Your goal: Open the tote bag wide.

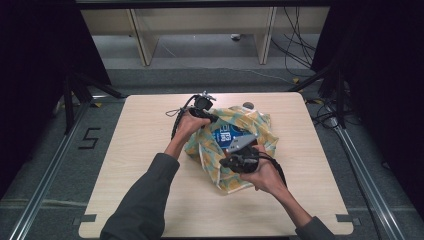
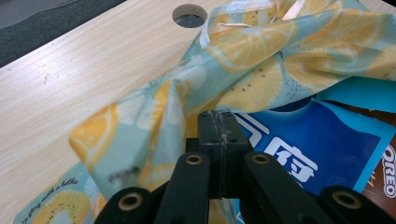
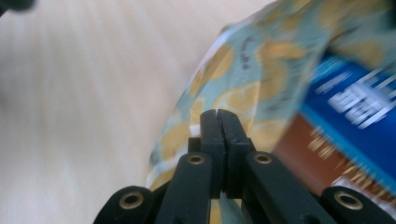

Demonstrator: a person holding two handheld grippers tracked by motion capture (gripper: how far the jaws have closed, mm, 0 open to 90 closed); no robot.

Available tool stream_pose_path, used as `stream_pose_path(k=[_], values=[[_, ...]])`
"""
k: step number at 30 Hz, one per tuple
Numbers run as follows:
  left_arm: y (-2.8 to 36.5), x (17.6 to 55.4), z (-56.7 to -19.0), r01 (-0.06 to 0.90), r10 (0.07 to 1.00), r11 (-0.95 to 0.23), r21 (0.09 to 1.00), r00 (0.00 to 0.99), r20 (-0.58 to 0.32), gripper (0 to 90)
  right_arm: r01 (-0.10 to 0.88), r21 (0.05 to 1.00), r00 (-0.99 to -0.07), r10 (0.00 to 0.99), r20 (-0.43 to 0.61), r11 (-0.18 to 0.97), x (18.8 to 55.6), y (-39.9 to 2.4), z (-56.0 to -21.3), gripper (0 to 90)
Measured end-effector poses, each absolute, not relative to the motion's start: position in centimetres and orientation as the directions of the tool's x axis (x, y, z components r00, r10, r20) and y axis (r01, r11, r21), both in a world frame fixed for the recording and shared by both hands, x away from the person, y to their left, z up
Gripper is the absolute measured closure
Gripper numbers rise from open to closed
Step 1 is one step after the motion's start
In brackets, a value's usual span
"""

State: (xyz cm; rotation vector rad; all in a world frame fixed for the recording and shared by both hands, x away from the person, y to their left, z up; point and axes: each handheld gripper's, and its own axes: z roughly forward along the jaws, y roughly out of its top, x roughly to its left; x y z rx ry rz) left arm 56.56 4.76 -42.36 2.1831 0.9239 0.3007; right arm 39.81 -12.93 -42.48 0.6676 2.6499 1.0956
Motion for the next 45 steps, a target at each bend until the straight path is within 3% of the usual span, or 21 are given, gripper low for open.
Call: stream_pose_path(k=[7,9,13,14,17,18,19,21,24,27,30,34,37,40,45], values=[[4.0,57.3,-42.7,0.551,0.715,-0.479,0.683,0.696,-0.061,89.8,0.329,0.662,-0.916,0.398,0.051,0.673,35.9,-12.3,-46.2,90.0],[3.8,57.5,-42.8,0.557,0.73,-0.47,0.685,0.682,-0.054,89.8,0.283,0.632,-0.94,0.34,0.032,0.721,35.0,-10.8,-47.8,90.0],[4.2,57.6,-43.1,0.562,0.726,-0.463,0.685,0.684,-0.07,89.7,0.345,0.623,-0.928,0.353,0.117,0.701,35.1,-10.5,-48.1,89.2],[4.2,57.5,-43.0,0.559,0.711,-0.471,0.683,0.699,-0.081,89.5,0.345,0.643,-0.927,0.355,0.12,0.683,35.3,-10.8,-47.7,84.4],[4.5,56.9,-42.4,0.545,0.699,-0.484,0.684,0.711,-0.072,84.0,0.343,0.719,-0.914,0.391,0.108,0.604,36.1,-12.4,-45.3,74.4],[4.5,56.9,-42.4,0.545,0.699,-0.484,0.684,0.711,-0.072,83.3,0.343,0.719,-0.914,0.391,0.108,0.604,36.1,-12.4,-45.3,74.4],[4.6,56.4,-42.0,0.534,0.693,-0.48,0.696,0.717,-0.072,82.7,0.351,0.769,-0.889,0.449,0.094,0.534,37.0,-14.2,-43.0,74.7],[4.7,56.1,-41.6,0.523,0.685,-0.485,0.701,0.725,-0.066,82.5,0.323,0.798,-0.849,0.528,0.007,0.509,38.2,-16.0,-41.1,76.2],[4.7,56.1,-41.5,0.522,0.684,-0.496,0.694,0.727,-0.059,82.3,0.331,0.803,-0.796,0.603,-0.044,0.495,40.0,-17.6,-40.1,79.3],[4.5,56.1,-41.9,0.525,0.685,-0.494,0.693,0.726,-0.061,83.0,0.426,0.718,-0.733,0.675,-0.083,0.551,44.7,-19.0,-41.3,87.1],[4.6,56.2,-42.4,0.524,0.684,-0.504,0.686,0.727,-0.053,84.3,0.465,0.67,-0.712,0.694,-0.106,0.579,46.8,-19.0,-42.7,90.0],[5.1,56.6,-43.1,0.54,0.692,-0.497,0.679,0.719,-0.065,84.9,0.511,0.584,-0.644,0.731,-0.225,0.631,50.0,-19.9,-43.9,90.0],[5.1,56.8,-43.7,0.556,0.702,-0.489,0.672,0.708,-0.075,85.1,0.559,0.603,-0.584,0.787,-0.201,0.569,51.7,-21.2,-44.3,90.0],[4.9,56.7,-44.1,0.551,0.695,-0.503,0.665,0.716,-0.068,85.3,0.576,0.606,-0.582,0.796,-0.167,0.549,52.7,-22.1,-45.2,90.0],[5.1,56.4,-43.5,0.546,0.699,-0.494,0.677,0.712,-0.064,82.8,0.594,0.663,-0.571,0.819,-0.051,0.455,51.8,-22.9,-45.5,88.0]])
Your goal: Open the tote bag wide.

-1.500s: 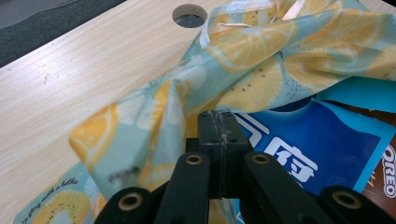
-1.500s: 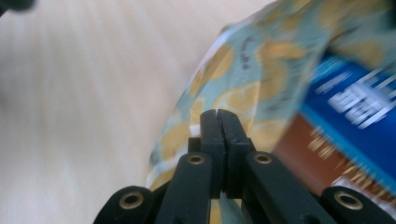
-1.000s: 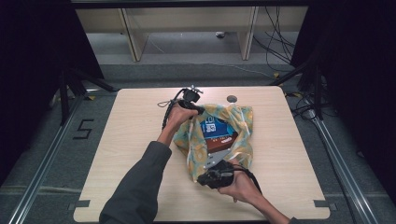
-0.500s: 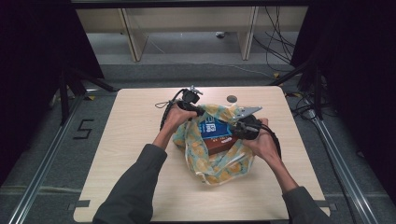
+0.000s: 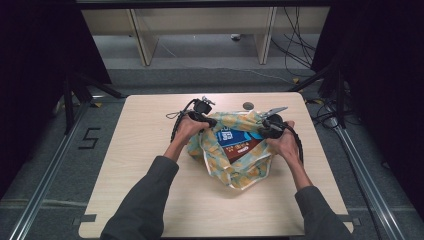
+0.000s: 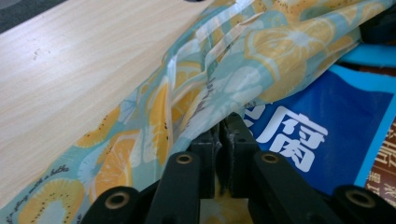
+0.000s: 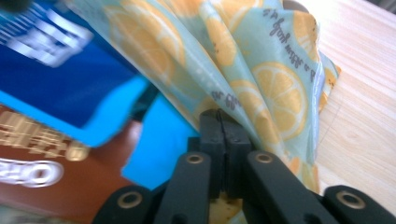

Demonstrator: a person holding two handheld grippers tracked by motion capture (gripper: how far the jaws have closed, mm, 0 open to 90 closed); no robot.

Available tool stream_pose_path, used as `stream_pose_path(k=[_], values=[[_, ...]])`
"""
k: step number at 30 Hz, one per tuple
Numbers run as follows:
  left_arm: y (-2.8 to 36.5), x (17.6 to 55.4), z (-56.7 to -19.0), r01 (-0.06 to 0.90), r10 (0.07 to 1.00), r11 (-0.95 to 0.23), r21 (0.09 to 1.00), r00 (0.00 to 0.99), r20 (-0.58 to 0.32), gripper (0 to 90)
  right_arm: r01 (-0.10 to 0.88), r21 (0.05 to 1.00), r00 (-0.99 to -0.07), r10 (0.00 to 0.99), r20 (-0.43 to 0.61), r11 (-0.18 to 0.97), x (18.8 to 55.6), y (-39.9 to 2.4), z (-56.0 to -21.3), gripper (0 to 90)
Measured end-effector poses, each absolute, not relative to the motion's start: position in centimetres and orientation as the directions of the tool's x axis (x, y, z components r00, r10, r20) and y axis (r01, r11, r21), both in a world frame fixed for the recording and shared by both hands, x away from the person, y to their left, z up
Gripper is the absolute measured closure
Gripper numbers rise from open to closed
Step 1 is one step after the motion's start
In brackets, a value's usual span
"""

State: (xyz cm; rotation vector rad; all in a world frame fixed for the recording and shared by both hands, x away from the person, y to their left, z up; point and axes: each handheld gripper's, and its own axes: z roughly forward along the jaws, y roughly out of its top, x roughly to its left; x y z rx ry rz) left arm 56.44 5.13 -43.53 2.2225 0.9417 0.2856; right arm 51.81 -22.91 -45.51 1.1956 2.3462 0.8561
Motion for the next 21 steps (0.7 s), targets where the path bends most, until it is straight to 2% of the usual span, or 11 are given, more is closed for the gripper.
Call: stream_pose_path(k=[1,2,5,7,8,11,14,21], values=[[5.1,56.2,-43.2,0.538,0.695,-0.494,0.683,0.716,-0.061,81.9,0.596,0.667,-0.574,0.818,-0.035,0.447,51.5,-23.0,-44.9,87.2],[4.9,55.9,-42.8,0.523,0.688,-0.49,0.697,0.724,-0.059,80.1,0.552,0.69,-0.597,0.8,-0.064,0.468,51.4,-23.2,-44.4,86.9],[4.9,54.6,-41.2,0.488,0.675,-0.488,0.724,0.737,-0.042,70.6,0.529,0.73,-0.614,0.789,-0.023,0.433,50.3,-23.1,-42.7,86.5],[4.7,53.6,-40.4,0.458,0.652,-0.483,0.746,0.757,-0.042,68.9,0.528,0.737,-0.626,0.78,0.001,0.422,49.7,-22.7,-41.8,86.4],[4.6,53.1,-40.2,0.443,0.638,-0.491,0.75,0.769,-0.036,68.7,0.503,0.748,-0.635,0.772,-0.02,0.433,49.5,-22.4,-41.6,86.3],[3.9,51.6,-40.6,0.407,0.584,-0.569,0.715,0.812,0.002,70.1,0.498,0.737,-0.661,0.75,-0.017,0.456,48.8,-21.5,-41.1,86.3],[3.7,50.9,-41.9,0.395,0.534,-0.643,0.657,0.846,0.014,75.3,0.5,0.721,-0.668,0.743,-0.032,0.48,49.1,-20.6,-41.7,86.8],[5.4,48.7,-44.4,0.403,0.482,-0.697,0.593,0.876,-0.029,79.7,0.549,0.647,-0.667,0.744,-0.042,0.529,51.5,-18.8,-43.4,88.3]])
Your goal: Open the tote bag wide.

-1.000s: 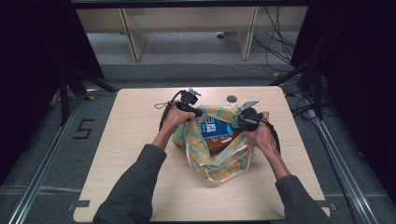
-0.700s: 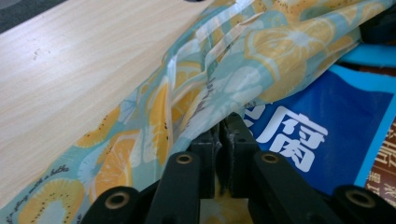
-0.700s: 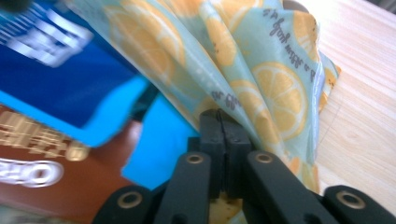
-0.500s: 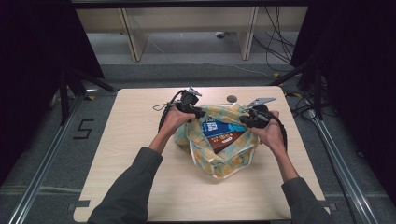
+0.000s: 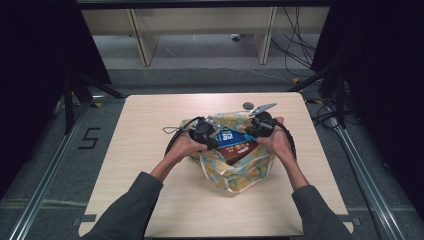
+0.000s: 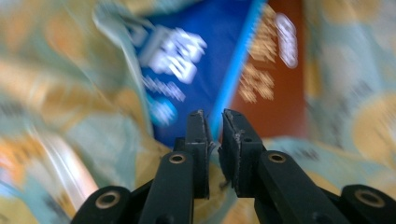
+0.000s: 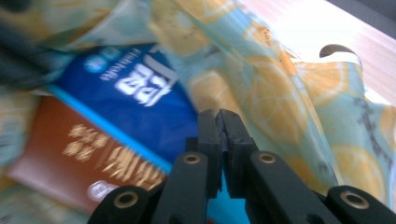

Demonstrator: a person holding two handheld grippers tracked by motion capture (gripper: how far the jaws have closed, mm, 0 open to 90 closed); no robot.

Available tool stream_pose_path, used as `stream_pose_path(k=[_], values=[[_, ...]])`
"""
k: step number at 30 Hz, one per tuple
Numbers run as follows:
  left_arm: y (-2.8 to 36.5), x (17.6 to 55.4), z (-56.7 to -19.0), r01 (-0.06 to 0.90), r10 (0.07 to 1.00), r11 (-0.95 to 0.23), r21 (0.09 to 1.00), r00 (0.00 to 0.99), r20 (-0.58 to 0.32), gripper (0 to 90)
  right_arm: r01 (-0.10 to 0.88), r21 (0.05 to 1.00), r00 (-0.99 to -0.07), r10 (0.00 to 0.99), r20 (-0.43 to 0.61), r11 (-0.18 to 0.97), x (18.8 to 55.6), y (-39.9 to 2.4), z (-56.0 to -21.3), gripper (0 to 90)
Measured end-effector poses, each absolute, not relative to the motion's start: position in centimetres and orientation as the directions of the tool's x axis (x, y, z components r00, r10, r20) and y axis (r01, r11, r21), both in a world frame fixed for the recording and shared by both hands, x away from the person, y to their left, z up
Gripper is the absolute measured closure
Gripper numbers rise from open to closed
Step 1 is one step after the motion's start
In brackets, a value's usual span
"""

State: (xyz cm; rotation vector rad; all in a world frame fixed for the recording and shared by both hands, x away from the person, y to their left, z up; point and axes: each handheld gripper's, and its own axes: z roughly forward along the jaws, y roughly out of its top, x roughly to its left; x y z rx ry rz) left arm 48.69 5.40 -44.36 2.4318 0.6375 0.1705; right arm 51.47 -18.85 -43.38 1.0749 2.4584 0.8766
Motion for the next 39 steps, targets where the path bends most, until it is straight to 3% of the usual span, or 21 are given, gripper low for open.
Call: stream_pose_path(k=[5,11,14,18,22,27,39], values=[[6.6,46.4,-45.4,0.384,0.45,-0.712,0.588,0.892,-0.037,79.5,0.57,0.608,-0.627,0.771,-0.112,0.552,54.1,-18.6,-44.3,88.7],[7.5,45.2,-45.4,0.356,0.451,-0.679,0.643,0.893,-0.019,76.9,0.61,0.587,-0.599,0.795,-0.098,0.532,55.0,-18.8,-44.6,88.3],[7.0,46.0,-44.0,0.371,0.522,-0.587,0.72,0.853,-0.014,75.8,0.582,0.606,-0.62,0.778,-0.1,0.542,54.3,-18.7,-43.7,87.3],[6.1,48.2,-42.3,0.375,0.575,-0.547,0.749,0.818,0.009,75.0,0.554,0.656,-0.637,0.768,-0.063,0.513,52.8,-18.3,-42.4,86.4],[5.6,50.7,-42.6,0.415,0.619,-0.568,0.711,0.784,0.037,75.0,0.539,0.662,-0.663,0.747,-0.048,0.521,51.4,-18.6,-41.2,85.6],[6.2,51.5,-43.8,0.473,0.66,-0.53,0.704,0.751,-0.009,75.0,0.506,0.716,-0.666,0.745,-0.029,0.481,49.9,-20.1,-40.8,84.9],[8.1,46.5,-40.3,0.394,0.628,-0.424,0.815,0.777,-0.049,55.1,0.475,0.777,-0.663,0.749,0.007,0.413,46.4,-24.0,-40.0,76.0]])
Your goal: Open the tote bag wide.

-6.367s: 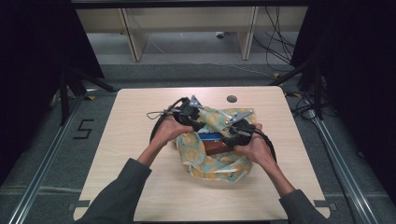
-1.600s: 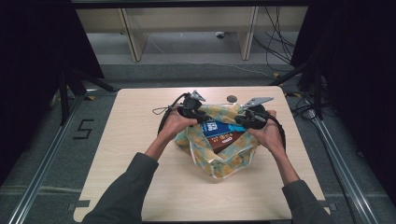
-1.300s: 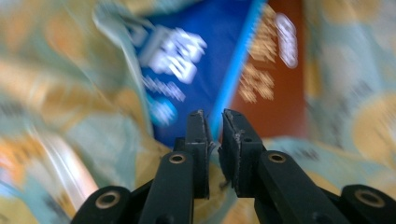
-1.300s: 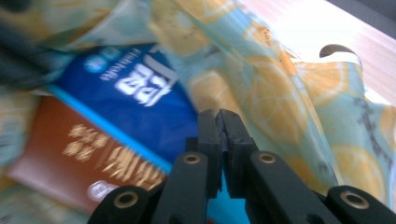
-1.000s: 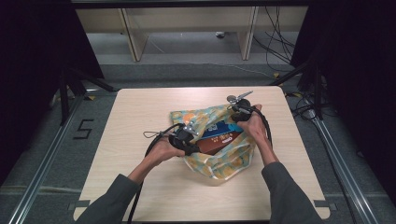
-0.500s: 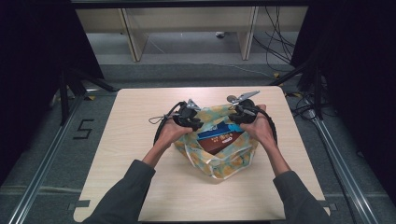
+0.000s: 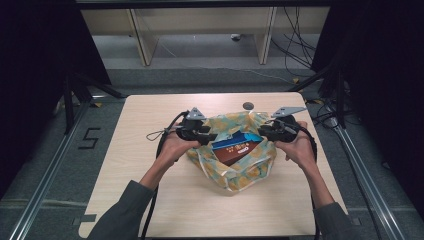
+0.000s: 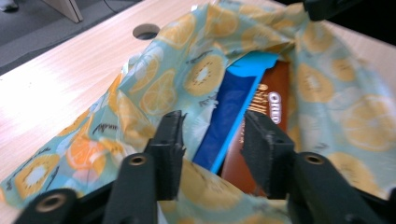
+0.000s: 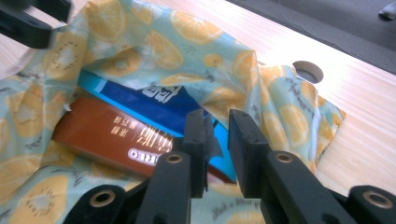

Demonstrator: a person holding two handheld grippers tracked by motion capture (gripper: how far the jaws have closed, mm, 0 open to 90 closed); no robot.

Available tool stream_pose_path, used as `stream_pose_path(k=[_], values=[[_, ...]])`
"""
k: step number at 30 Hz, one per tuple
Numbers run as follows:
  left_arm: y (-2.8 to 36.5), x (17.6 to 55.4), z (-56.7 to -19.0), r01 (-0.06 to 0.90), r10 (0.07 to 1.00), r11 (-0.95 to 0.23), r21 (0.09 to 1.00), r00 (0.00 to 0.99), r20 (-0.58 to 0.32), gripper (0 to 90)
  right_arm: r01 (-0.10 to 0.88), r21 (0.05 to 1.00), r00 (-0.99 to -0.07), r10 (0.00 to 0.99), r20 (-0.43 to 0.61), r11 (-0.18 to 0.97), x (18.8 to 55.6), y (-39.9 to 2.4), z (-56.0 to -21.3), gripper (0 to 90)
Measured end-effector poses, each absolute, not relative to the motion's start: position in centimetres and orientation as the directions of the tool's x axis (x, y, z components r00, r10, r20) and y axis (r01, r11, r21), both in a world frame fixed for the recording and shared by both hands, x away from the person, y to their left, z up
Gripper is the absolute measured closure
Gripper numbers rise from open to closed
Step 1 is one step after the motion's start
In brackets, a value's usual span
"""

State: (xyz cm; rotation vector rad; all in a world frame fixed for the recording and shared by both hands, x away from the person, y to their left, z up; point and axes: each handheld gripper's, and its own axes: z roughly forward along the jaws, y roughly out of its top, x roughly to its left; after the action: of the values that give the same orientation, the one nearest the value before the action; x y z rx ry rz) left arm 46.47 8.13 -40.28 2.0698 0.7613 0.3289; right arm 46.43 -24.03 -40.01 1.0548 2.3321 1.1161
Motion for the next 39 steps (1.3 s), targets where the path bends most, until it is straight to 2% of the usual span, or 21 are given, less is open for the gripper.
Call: stream_pose_path(k=[4,11,17,30,37,39], values=[[9.4,44.6,-40.3,0.392,0.65,-0.398,0.829,0.758,-0.047,47.8,0.479,0.779,-0.662,0.749,0.016,0.406,45.6,-24.7,-40.2,71.8],[11.3,41.4,-41.4,0.419,0.671,-0.346,0.84,0.736,-0.091,35.5,0.482,0.792,-0.652,0.757,0.038,0.375,44.3,-25.1,-41.1,55.1],[11.9,39.4,-42.7,0.416,0.674,-0.345,0.841,0.734,-0.087,29.9,0.488,0.807,-0.624,0.779,0.056,0.334,43.4,-26.1,-41.6,45.6],[13.1,36.2,-44.6,0.435,0.695,-0.337,0.835,0.714,-0.091,24.6,0.529,0.788,-0.586,0.807,0.073,0.313,40.9,-27.4,-43.1,40.1],[13.8,35.2,-45.3,0.453,0.706,-0.303,0.838,0.698,-0.122,23.4,0.514,0.791,-0.606,0.793,0.063,0.33,39.6,-27.7,-43.5,38.4],[14.0,34.8,-45.5,0.446,0.703,-0.32,0.836,0.704,-0.106,23.2,0.518,0.789,-0.606,0.793,0.068,0.329,39.0,-27.7,-43.7,38.3]])
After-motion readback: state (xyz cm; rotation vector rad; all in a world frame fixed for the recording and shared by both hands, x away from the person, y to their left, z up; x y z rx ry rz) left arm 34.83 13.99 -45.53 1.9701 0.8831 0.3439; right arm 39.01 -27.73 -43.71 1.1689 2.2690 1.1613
